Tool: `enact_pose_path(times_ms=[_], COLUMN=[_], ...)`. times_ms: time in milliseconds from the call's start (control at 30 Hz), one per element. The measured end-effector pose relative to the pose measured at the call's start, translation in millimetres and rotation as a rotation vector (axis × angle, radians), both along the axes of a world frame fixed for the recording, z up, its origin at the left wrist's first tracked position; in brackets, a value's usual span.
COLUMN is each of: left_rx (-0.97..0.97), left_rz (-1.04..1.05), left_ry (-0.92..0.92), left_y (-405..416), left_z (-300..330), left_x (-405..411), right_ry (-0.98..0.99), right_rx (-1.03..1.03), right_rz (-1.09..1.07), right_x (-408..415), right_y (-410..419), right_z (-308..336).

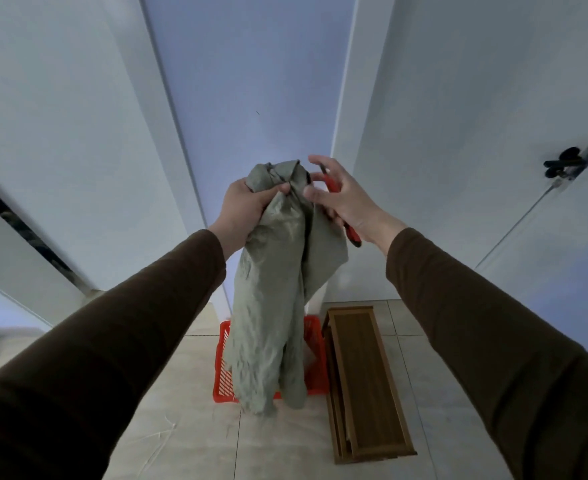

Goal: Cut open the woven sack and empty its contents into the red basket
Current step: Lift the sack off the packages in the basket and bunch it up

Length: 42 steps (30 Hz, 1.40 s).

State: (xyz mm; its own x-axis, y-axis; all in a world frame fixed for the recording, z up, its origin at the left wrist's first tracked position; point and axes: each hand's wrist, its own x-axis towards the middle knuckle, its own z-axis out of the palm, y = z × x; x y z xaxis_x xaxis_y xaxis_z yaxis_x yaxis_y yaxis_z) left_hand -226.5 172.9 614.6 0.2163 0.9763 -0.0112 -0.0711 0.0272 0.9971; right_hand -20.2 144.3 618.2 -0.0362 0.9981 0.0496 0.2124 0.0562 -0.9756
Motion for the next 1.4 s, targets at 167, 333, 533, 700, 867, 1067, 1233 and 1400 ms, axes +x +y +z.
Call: enact_pose_path(times_ms=[167,333,533,700,867,1067,1233,1400], left_rx=[-0.183,-0.135,0.434,0.300,0.238,0.054,-0.058,-0.088], left_rz=[-0.056,-0.129,-0.288,-0.402,-0.265,-0.180,-0.306,-0.326], left_ry=[0.028,0.155,0.437,0.530,0.492,0.505,0.429,0.208], left_y=[0.7,-1.9,-13.1,-12.1,-5.0,2.9,1.9,-5.7], left_z=[5.2,2.0,-22.2,-31.5,-36.8,-36.5,-21.7,-25.0], left_x=[10.1,24.7,13.8,9.2,3.1,-3.5,-8.2,2.0], right_ry=[-0.022,0.157,0.540,0.696,0.653,-0.134,-0.035,0.224], right_rx=[0.041,0.026,-0.351,-0.540,-0.506,-0.128,-0.062,-0.104], right_rz=[0.134,-0.223,-0.254,-0.073,-0.022,-0.056,0.118,-0.063], right_x=[-16.2,-28.7,-22.7,-18.4,-11.9,-9.4,0.0,-17.8], right_y=[-13.8,-16.4,-17.0,-20.5,-21.8,-31.9,-41.2,-36.9], right_z=[-26.3,-33.8,-26.5,-28.8,-30.5,-46.7,-63.3,-67.2])
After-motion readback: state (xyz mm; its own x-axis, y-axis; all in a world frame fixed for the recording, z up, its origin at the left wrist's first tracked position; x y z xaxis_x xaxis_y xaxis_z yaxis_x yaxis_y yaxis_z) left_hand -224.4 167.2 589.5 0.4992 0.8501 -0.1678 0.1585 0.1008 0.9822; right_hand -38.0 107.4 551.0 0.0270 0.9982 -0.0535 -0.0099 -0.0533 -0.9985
